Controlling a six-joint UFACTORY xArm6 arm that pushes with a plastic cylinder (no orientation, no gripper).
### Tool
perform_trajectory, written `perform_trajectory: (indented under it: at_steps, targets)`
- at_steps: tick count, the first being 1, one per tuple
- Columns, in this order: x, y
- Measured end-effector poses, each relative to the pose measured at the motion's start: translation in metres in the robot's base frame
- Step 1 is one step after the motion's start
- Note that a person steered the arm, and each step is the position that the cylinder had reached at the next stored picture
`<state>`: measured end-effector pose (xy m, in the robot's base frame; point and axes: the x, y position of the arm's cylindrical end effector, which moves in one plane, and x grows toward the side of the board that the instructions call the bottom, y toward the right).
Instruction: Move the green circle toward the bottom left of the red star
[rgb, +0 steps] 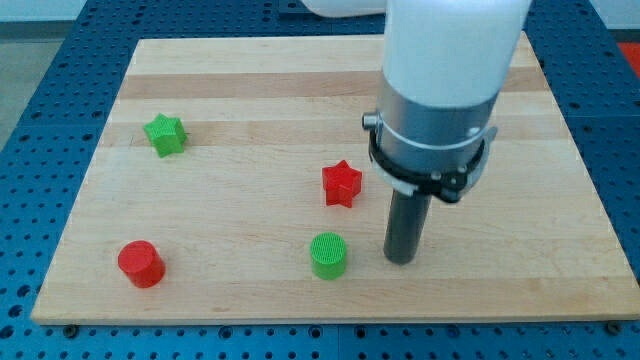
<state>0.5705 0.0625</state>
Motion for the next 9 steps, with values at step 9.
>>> perform_trajectory:
  at_steps: [9]
  targets:
    - [-0.022, -0.158]
